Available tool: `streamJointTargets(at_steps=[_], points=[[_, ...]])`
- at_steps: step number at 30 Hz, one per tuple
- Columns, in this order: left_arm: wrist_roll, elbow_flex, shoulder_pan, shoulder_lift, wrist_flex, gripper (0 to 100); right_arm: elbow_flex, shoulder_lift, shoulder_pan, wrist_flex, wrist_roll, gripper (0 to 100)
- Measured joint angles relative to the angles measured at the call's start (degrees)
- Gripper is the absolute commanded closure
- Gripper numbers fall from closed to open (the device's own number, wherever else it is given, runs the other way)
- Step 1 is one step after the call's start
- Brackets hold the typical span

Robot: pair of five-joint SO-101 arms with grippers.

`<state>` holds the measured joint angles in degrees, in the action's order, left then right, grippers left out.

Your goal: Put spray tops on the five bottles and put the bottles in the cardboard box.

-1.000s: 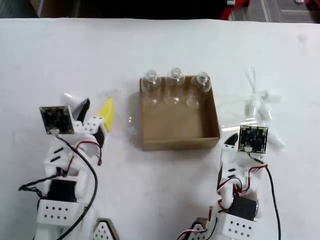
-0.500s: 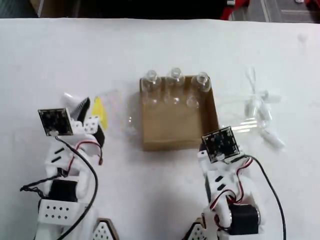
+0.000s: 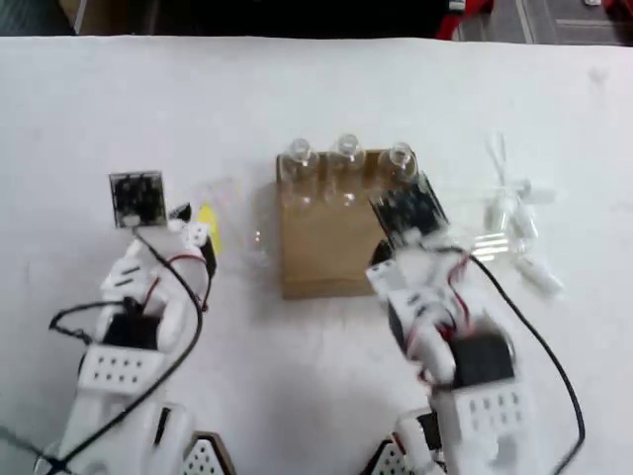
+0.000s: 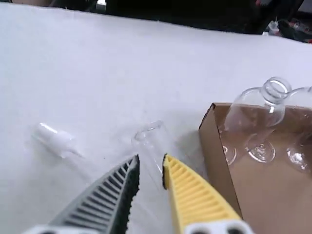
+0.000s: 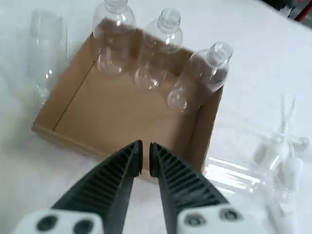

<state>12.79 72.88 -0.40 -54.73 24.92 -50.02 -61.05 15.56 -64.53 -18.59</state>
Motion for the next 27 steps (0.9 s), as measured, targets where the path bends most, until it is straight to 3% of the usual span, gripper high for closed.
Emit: streamJointTargets(at_steps=[13, 27], points=[[-0.70, -0.88, -0.09, 7.38, -9.49, 92, 0.53, 29.01, -7.12, 15.47, 0.09, 98.1], [-1.32, -0.88, 0.00, 7.56, -9.85, 92, 0.53, 39.65, -7.21, 29.27, 0.09, 98.1]])
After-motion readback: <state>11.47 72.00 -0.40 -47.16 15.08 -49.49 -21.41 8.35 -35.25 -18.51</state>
